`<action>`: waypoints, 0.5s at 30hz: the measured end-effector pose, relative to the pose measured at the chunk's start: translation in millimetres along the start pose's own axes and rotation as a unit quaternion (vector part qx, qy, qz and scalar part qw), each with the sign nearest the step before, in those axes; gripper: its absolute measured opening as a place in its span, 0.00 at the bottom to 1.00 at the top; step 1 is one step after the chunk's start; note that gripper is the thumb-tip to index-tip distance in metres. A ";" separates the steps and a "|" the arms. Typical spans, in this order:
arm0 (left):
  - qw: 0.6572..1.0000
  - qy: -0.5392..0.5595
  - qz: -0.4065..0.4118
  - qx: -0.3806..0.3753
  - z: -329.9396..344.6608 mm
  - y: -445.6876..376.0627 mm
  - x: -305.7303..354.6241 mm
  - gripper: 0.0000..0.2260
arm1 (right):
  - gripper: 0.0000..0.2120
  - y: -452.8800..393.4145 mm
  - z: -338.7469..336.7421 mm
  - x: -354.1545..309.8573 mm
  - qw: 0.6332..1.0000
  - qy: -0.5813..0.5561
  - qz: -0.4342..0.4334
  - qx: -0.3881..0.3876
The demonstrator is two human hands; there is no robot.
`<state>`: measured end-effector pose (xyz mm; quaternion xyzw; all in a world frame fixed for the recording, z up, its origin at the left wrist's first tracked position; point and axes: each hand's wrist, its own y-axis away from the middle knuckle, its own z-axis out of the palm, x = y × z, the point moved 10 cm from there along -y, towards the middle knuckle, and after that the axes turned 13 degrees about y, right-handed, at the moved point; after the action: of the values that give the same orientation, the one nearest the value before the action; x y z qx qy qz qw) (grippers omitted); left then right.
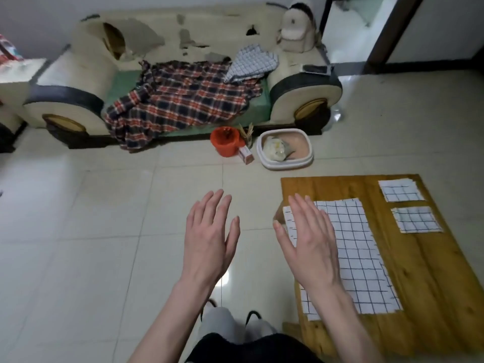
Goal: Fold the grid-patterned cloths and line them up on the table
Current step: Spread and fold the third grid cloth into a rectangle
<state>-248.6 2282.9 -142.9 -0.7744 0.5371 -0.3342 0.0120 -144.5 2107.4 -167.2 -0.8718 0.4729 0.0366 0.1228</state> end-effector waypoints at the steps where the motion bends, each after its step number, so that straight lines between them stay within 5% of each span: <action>1: 1.000 0.009 0.011 -0.009 6.9 -10.5 0.5 0.20 | 0.31 -4.0 0.5 5.5 1.000 0.007 0.017 -0.002; 15: 0.945 0.123 0.224 -0.206 107.7 -141.6 24.6 0.20 | 0.32 -49.7 14.8 45.4 0.956 0.056 0.289 0.015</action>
<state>-69.9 2285.4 -160.6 -0.5726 0.7512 -0.2975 -0.1390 -77.3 2100.0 -180.8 -0.6969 0.7109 0.0144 0.0929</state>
